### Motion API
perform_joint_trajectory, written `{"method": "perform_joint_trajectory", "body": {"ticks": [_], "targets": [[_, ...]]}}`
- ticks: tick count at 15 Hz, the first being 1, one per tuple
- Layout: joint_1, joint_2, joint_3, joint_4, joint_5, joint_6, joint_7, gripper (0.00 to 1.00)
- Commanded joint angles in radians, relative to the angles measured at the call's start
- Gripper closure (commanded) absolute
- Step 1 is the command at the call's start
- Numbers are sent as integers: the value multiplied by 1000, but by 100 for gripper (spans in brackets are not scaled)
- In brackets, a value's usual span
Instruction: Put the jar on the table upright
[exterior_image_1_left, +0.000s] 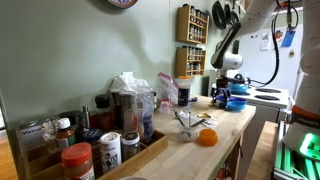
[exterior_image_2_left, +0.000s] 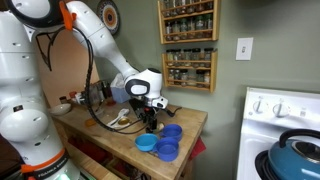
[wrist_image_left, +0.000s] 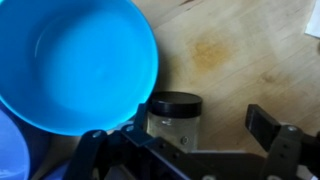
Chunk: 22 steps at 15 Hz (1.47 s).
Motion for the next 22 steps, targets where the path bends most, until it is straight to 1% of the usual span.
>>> {"method": "perform_joint_trajectory", "body": {"ticks": [1,5,10,13,14,15,16,18,20,21,22], "targets": [[-20,29,25,16,20,23,-37,0],[-21,28,27,19,4,23,-26,0],[-22,41,35,27,30,26,-30,0],[-18,60,38,32,16,32,-14,20],[-18,70,37,35,10,33,-2,20],[-18,78,36,37,5,36,4,22],[-18,84,36,39,1,41,9,46],[-15,80,39,38,-7,52,12,49],[-6,53,38,33,-42,40,18,66],[0,31,38,28,-68,26,19,69],[13,-11,30,14,-134,-6,30,69]]}}
